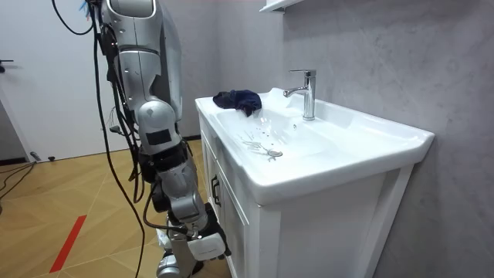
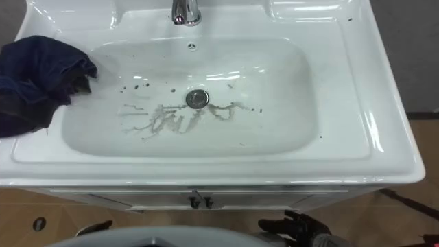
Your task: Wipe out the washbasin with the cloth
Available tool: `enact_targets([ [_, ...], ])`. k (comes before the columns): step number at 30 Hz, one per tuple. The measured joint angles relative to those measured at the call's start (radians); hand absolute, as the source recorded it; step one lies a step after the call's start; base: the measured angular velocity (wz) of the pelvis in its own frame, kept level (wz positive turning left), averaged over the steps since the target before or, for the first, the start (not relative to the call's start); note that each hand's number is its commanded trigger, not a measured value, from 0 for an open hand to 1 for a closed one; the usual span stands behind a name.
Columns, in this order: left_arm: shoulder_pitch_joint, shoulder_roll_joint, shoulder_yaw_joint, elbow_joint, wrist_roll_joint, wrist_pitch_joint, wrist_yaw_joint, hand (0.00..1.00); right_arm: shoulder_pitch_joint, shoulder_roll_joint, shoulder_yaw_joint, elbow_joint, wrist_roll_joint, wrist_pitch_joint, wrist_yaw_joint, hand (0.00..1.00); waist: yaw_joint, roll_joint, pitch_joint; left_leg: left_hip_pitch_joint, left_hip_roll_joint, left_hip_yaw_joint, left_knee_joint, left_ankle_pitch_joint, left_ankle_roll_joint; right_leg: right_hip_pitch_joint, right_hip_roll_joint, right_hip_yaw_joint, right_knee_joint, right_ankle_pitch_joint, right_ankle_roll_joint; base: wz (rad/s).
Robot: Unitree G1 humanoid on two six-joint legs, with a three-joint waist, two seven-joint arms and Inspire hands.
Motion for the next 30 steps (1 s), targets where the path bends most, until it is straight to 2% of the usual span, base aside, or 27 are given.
enact_targets([
  [18,0.001,0.001,0.003,0.007,-0.003,0.0,-0.004,0.0,-0.002,0.0,0.001,-0.001,0.003,0.0,0.005,0.0,-0.007,-0.002,0.0001,0.006,-0.003,-0.005,-0.001,-0.002,-0.001,0.009,0.0,-0.004,-0.004,-0.003,0.001,0.0],
  [26,0.006,-0.001,0.042,0.039,-0.048,0.002,-0.003,0.0,-0.008,0.0,0.001,0.0,-0.03,0.002,0.013,0.0,-0.009,-0.007,-0.0008,0.006,-0.003,-0.006,0.003,-0.002,0.0,0.012,-0.002,-0.012,-0.002,-0.003,0.001,0.0],
  [30,0.016,-0.003,0.07,0.058,-0.108,0.018,0.004,0.0,-0.012,0.0,0.0,-0.004,-0.026,0.023,0.001,0.0,0.006,-0.004,-0.0019,-0.007,-0.002,-0.021,0.036,-0.017,0.001,0.02,-0.002,-0.03,0.0,-0.007,0.002,0.09],
])
